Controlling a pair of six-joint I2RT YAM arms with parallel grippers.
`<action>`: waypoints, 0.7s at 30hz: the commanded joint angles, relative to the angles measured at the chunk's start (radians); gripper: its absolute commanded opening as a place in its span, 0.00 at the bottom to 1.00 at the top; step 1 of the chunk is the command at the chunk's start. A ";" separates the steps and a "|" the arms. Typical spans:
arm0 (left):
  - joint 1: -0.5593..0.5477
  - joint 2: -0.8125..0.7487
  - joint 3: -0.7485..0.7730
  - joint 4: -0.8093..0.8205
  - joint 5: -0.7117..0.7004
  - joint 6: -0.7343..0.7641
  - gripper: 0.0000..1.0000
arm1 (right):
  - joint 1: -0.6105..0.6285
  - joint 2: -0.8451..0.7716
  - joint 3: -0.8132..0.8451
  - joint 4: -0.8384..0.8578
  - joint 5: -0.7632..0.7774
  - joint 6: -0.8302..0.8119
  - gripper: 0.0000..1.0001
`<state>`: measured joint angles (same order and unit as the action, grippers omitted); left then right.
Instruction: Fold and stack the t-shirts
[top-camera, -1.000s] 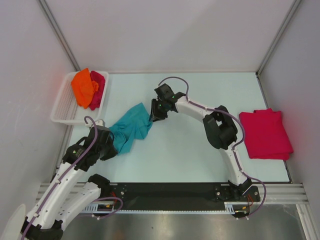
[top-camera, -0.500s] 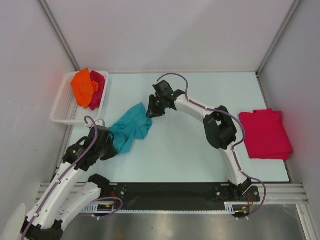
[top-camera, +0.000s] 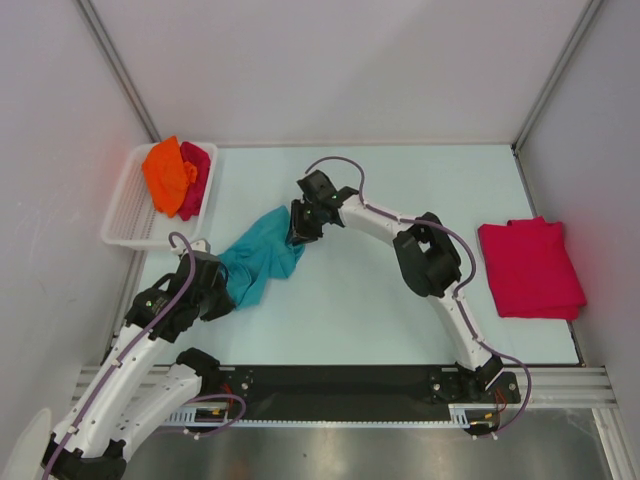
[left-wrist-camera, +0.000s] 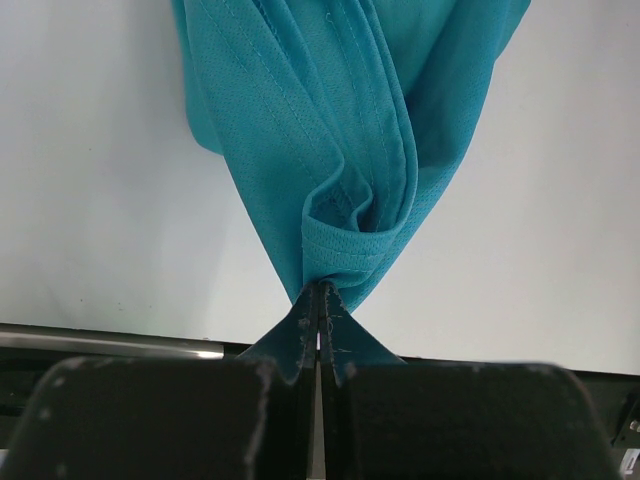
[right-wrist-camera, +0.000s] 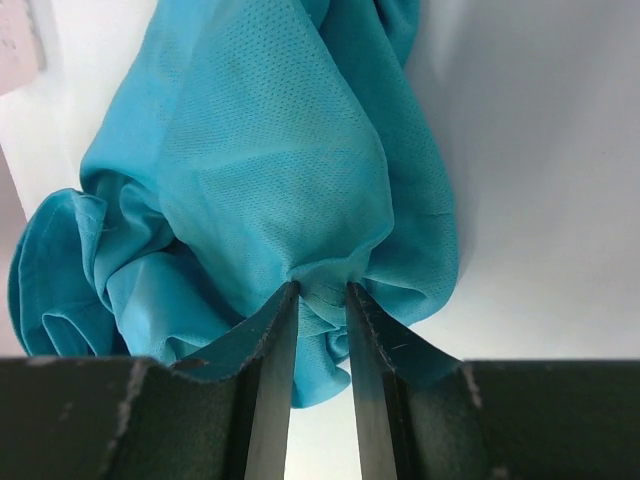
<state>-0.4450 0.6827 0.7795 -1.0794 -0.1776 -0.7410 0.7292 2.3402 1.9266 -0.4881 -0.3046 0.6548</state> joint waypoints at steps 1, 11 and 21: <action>-0.006 -0.002 0.018 0.006 -0.003 0.011 0.00 | 0.006 -0.008 0.005 0.023 -0.007 0.003 0.32; -0.006 -0.014 0.014 0.007 -0.010 0.009 0.00 | 0.001 -0.073 -0.078 0.074 0.045 -0.012 0.00; -0.004 0.028 0.003 0.042 0.036 0.040 0.00 | -0.049 -0.203 0.028 -0.070 0.301 -0.155 0.00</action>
<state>-0.4450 0.6842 0.7795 -1.0775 -0.1745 -0.7330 0.7238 2.2807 1.8584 -0.5098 -0.1413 0.5877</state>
